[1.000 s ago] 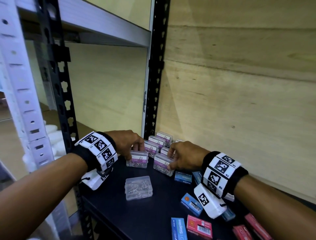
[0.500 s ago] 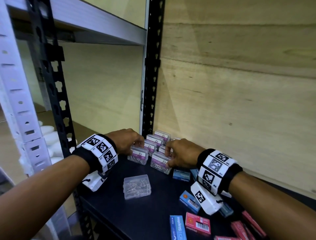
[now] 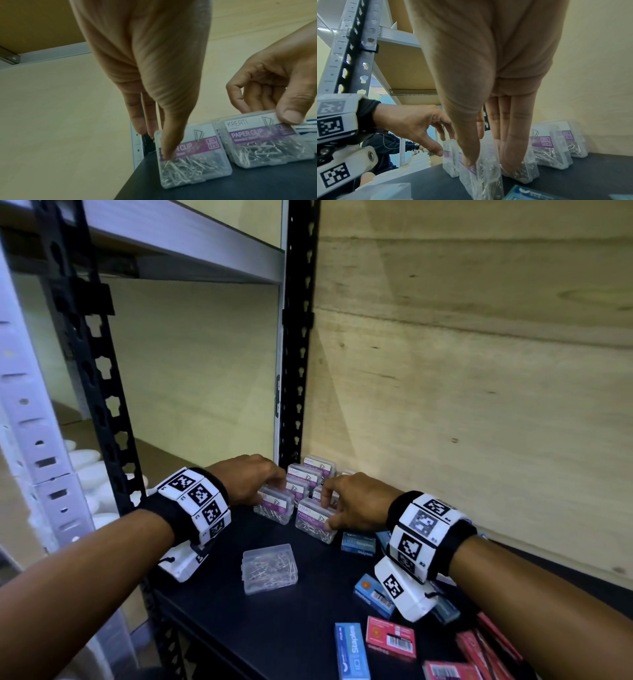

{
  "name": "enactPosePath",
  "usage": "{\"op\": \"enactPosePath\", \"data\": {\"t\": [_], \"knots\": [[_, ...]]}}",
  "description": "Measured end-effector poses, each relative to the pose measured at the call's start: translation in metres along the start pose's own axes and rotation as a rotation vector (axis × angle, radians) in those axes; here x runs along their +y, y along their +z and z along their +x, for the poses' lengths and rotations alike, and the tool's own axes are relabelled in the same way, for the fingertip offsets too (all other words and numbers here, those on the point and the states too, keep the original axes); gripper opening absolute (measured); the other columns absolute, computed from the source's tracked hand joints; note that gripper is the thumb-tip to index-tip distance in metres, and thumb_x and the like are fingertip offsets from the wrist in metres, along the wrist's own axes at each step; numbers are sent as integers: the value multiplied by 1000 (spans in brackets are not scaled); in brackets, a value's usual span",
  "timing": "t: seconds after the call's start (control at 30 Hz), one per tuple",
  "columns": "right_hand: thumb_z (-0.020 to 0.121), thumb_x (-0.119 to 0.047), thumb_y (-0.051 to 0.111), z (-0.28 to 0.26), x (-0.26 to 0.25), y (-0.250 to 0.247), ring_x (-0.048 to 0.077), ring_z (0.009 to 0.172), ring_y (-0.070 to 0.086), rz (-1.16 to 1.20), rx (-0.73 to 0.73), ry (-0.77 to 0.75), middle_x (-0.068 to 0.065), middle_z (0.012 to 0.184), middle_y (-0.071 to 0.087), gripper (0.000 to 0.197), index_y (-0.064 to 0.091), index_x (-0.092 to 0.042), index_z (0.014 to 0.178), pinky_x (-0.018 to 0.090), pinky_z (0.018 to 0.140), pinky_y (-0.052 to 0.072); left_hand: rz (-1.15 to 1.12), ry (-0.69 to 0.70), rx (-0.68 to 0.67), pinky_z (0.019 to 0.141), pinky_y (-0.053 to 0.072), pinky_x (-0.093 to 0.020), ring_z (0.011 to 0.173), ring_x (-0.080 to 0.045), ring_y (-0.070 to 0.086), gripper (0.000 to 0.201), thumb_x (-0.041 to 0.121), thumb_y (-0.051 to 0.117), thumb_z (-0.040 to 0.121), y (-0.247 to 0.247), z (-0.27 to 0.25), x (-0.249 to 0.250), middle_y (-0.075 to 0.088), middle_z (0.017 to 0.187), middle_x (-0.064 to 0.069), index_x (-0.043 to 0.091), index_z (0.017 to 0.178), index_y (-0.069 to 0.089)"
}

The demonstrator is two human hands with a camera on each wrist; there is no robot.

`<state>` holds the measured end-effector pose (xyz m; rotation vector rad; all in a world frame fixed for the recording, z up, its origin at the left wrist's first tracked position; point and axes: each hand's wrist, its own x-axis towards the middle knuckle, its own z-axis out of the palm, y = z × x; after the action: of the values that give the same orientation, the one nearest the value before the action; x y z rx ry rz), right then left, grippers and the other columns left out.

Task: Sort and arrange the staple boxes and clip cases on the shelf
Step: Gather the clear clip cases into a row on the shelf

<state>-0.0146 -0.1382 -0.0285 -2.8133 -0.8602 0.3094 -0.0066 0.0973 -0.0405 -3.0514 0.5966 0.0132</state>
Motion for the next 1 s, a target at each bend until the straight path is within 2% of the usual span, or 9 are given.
{"op": "enactPosePath", "data": {"t": [0.2,0.3,0.43,0.53,0.63,0.8,0.87,0.93,1.0], "knots": [[86,-42,72,-8,3,-10,18,101,61,-48,-38,-2,-2,115,64,41,58,-24,121,32,87,49,104,-12,-9,97,43,-32,125,-13,41,64,29,79,78,-15,-4,6,48,136,9,32,134,49],[86,-46,71,-22,12,-21,17,99,61,-70,-25,15,-3,116,65,44,58,-26,122,33,88,51,115,27,36,94,43,-30,124,-12,41,55,34,73,83,-32,-7,20,48,135,9,32,133,50],[85,-49,71,-61,35,-39,15,91,60,-103,-24,53,-8,110,65,42,60,-27,119,30,81,48,106,120,78,91,46,-31,116,-11,47,41,45,65,87,-51,-2,57,53,122,10,35,126,55],[85,-51,69,-99,58,-49,14,91,61,-125,-39,113,-9,111,68,42,60,-27,118,28,79,46,80,211,65,92,45,-33,111,-10,50,37,49,62,87,-59,9,99,57,117,11,37,121,57],[86,-51,69,-147,82,-53,13,91,63,-120,-47,203,-11,110,69,40,61,-28,117,31,85,50,49,323,37,90,46,-30,103,-9,54,37,50,63,85,-59,23,150,60,114,12,36,119,59],[86,-54,67,-236,124,-45,14,98,60,-130,-24,422,-10,109,64,40,62,-30,117,32,92,48,-12,542,-45,82,45,-24,93,-5,55,36,49,63,86,-47,42,244,62,111,14,33,118,61],[86,-52,67,-275,140,-38,13,98,60,-120,-30,508,-12,105,63,38,63,-29,116,31,92,48,-29,609,-83,85,47,-26,98,-6,58,37,52,63,85,-37,48,281,62,114,14,34,116,61],[86,-51,68,-313,154,-31,12,99,60,-110,-40,594,-13,107,64,37,62,-30,116,32,94,48,-23,662,-125,90,50,-34,104,-11,58,40,56,63,83,-28,52,316,62,118,12,36,117,59],[86,-48,68,-349,167,-25,13,99,60,-100,-47,684,-12,107,64,36,62,-30,116,31,95,47,2,723,-152,91,49,-35,105,-13,58,40,54,63,84,-23,53,348,61,119,11,34,119,59]]}}
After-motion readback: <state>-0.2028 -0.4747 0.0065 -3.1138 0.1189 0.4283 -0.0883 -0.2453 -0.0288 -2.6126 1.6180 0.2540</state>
